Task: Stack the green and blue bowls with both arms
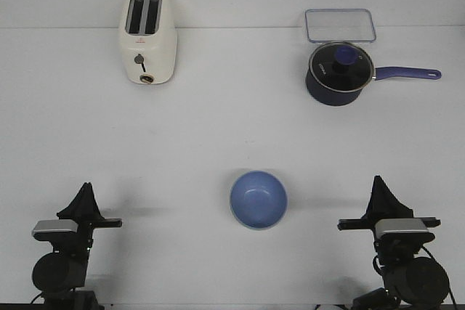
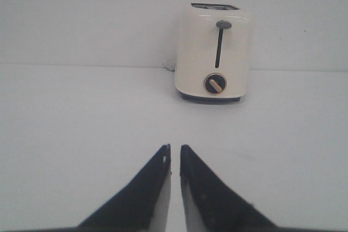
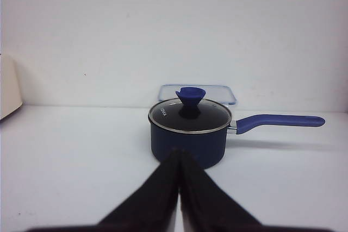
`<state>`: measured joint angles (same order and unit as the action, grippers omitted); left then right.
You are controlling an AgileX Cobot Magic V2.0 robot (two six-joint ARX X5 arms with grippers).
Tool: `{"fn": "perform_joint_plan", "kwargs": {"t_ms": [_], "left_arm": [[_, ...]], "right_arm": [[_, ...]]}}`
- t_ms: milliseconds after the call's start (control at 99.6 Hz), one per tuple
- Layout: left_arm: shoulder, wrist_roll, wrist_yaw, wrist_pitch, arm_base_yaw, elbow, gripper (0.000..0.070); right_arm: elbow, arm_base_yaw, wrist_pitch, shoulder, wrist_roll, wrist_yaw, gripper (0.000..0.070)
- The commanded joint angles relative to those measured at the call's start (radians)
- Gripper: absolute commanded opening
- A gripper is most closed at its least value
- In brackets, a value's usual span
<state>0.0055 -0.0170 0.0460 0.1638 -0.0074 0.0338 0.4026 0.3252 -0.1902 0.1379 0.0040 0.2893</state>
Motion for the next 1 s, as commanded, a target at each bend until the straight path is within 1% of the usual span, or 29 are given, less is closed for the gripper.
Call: {"fn": "perform_joint_plan", "kwargs": {"t_ms": [0, 482, 612, 692, 873, 923, 994], "left_arm": [[0.000, 0.005, -0.004, 0.010, 0.000, -0.019, 0.0013], [-0.001, 0.005, -0.003, 0.010, 0.001, -0.019, 0.0013], [-0.001, 0.005, -0.003, 0.010, 0.001, -0.019, 0.0013], [-0.001, 0.005, -0.003, 0.010, 0.000, -0.019, 0.0014], [-0.001, 0.005, -0.003, 0.010, 0.000, -0.019, 0.0013], [-0.001, 0.005, -0.003, 0.010, 0.001, -0.019, 0.0013], [-0.001, 0.006, -0.004, 0.010, 0.000, -0.019, 0.0013]], "right_arm": [[0.002, 0.001, 0.012, 0.000, -0.002, -0.001, 0.0000], [0.002, 0.000, 0.012, 0.000, -0.006, 0.002, 0.0000], [-0.005, -0.039, 0.002, 0.000, -0.060, 0.003, 0.0000], [-0.040, -0.101, 0.004, 0.000, -0.105, -0.050, 0.0000], [-0.184, -0.243, 0.055, -0.015, -0.252, -0.270, 0.0000], [-0.225, -0.266, 0.066, -0.028, -0.275, -0.303, 0.0000], [-0.278, -0.286, 0.081, -0.057, -0.292, -0.313, 0.0000]]}}
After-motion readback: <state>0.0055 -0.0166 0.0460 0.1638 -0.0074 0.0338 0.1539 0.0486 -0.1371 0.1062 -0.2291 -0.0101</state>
